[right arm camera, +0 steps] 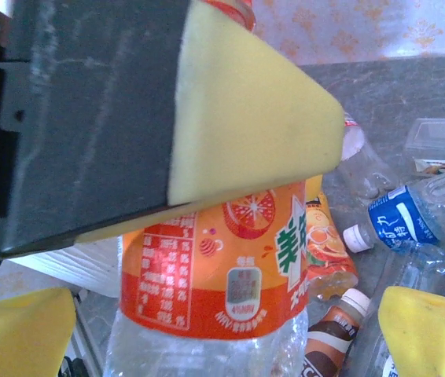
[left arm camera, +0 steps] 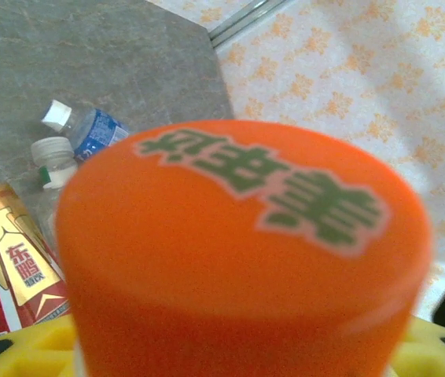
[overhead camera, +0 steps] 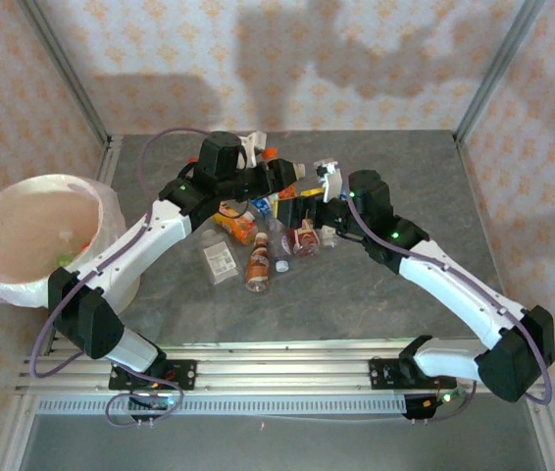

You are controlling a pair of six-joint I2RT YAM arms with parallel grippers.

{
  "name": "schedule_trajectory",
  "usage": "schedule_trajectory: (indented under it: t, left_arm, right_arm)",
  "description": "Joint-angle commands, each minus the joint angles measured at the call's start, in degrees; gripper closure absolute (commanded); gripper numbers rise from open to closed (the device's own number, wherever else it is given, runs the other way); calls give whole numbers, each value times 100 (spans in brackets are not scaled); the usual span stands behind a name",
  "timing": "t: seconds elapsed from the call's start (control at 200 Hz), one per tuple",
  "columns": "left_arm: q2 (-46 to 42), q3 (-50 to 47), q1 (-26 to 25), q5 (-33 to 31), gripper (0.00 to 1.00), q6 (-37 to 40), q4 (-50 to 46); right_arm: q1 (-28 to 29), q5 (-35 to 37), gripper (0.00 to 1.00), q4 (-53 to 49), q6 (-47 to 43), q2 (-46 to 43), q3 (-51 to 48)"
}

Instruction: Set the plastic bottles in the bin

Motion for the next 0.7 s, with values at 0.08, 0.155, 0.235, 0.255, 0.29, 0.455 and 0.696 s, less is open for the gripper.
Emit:
schedule_trajectory:
  t: [0.08, 0.155, 0.235, 0.255, 0.29, 0.455, 0.696]
  left_arm:
    - [-273, 50, 19, -437, 53, 37, -170]
    - [-311, 55, 43, -544, 53, 59, -235]
    - [-382, 59, 78, -715, 54, 88, -363]
    - [-391, 66, 85, -774, 54, 105, -409]
    - [-435, 76, 104, -877, 54, 144, -497]
    - [-657, 125, 229, -1488, 54, 354, -1031]
    - [-1066, 156, 445, -2047, 54, 715, -1687]
  right_arm:
    - [-22, 330, 1, 148, -242, -378, -206]
    - [-19, 430, 1, 150, -291, -458, -248]
    - [-18, 745, 1, 195, -307, -569, -327]
    - [-21, 860, 1, 232, -308, -612, -371]
    - [-21, 1068, 1, 312, -316, -694, -458]
    - [-21, 2056, 1, 783, -280, -1099, -936]
    - [-48, 3847, 1, 623, -98, -1332, -1259]
